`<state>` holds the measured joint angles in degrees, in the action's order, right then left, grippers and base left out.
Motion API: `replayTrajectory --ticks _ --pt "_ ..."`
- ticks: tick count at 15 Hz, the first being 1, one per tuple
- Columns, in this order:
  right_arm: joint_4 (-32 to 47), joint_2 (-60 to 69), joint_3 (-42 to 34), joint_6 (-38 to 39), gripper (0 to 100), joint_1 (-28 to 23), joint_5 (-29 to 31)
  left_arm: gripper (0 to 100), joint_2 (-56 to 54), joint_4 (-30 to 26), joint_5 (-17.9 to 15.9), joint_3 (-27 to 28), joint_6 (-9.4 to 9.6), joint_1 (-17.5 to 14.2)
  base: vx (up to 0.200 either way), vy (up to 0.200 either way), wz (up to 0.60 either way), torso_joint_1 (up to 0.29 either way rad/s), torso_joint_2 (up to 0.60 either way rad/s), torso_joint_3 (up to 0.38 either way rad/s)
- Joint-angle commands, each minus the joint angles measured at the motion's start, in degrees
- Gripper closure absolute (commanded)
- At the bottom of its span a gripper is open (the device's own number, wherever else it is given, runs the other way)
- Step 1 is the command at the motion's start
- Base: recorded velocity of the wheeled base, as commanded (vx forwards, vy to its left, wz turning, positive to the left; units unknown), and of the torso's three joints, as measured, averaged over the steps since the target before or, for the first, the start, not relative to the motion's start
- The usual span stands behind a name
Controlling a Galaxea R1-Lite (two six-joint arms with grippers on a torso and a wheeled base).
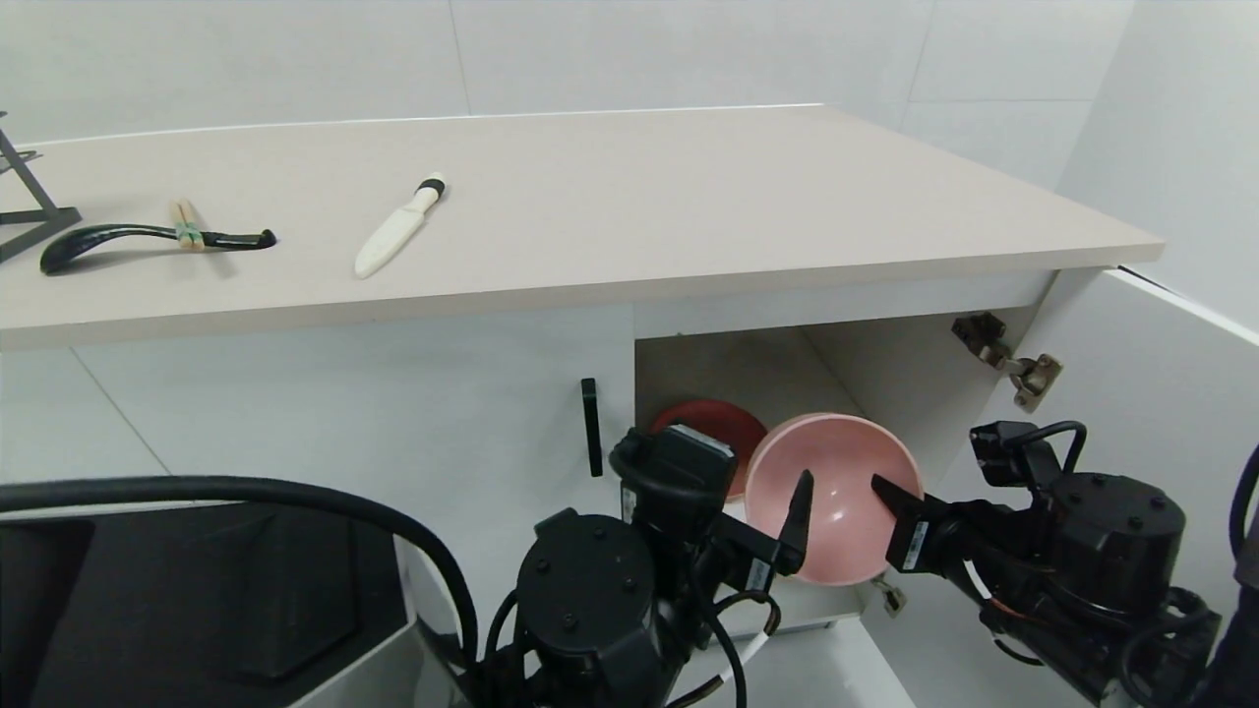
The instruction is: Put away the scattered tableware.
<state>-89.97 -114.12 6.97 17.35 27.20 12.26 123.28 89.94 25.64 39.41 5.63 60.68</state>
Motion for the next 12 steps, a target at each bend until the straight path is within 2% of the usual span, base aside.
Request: replayTrajectory --ticks 1,2,4,5,6,7,8,9,10,11,12 --pt "0.0 -1.0 0.1 0.0 100 -0.7 0.0 0 -4.1 0.1 -1.3 -4.3 -0.45 0.7 0.000 0.000 0.00 0.000 0.00 0.000" --pt "0.0 -1.3 0.0 -0.1 100 -0.9 0.0 0 -5.9 0.1 -4.6 -9.2 -0.36 0.8 0.000 0.000 0.00 0.000 0.00 0.000" --pt "0.0 -1.5 -0.1 -0.3 100 -1.1 0.1 0 -10.3 0.1 -13.8 -16.5 0.26 0.0 0.000 0.000 0.00 0.000 0.00 0.000" --pt "0.0 -1.5 -0.2 -0.3 100 -1.1 0.2 0 -10.9 0.1 -14.9 -17.1 0.34 -0.3 0.000 0.000 0.00 0.000 0.00 0.000" --pt "0.0 -1.5 -0.4 -0.4 100 -0.4 2.2 0 -12.5 0.1 -19.0 -18.5 0.43 -3.2 0.000 0.000 0.00 0.000 0.00 0.000" --pt "0.0 -1.5 -0.1 -0.4 100 0.7 4.3 0 -13.1 0.1 -20.6 -18.6 0.34 -4.7 0.000 0.000 0.00 0.000 0.00 0.000" --pt "0.0 -1.7 0.1 -0.3 100 0.9 5.5 0 -13.2 0.1 -21.5 -18.5 0.34 -5.5 0.000 0.000 0.00 0.000 0.00 0.000" --pt "0.0 -1.8 0.2 0.1 100 1.6 6.2 0 -13.4 0.1 -24.5 -20.0 0.34 -6.5 0.000 0.000 0.00 0.000 0.00 0.000" --pt "0.0 -1.7 0.2 0.1 100 2.0 6.2 0 -13.4 0.1 -26.0 -21.4 0.43 -6.6 0.000 0.000 0.00 0.000 0.00 0.000" --pt "0.0 -1.6 0.6 2.0 100 2.6 6.2 0 -14.7 0.1 -30.6 -26.1 0.43 -6.6 0.000 0.000 0.00 0.000 0.00 0.000" --pt "0.0 -1.5 1.4 3.7 100 3.2 6.2 0 -16.3 0.1 -33.1 -28.4 0.43 -6.8 0.000 0.000 0.00 0.000 0.00 0.000"
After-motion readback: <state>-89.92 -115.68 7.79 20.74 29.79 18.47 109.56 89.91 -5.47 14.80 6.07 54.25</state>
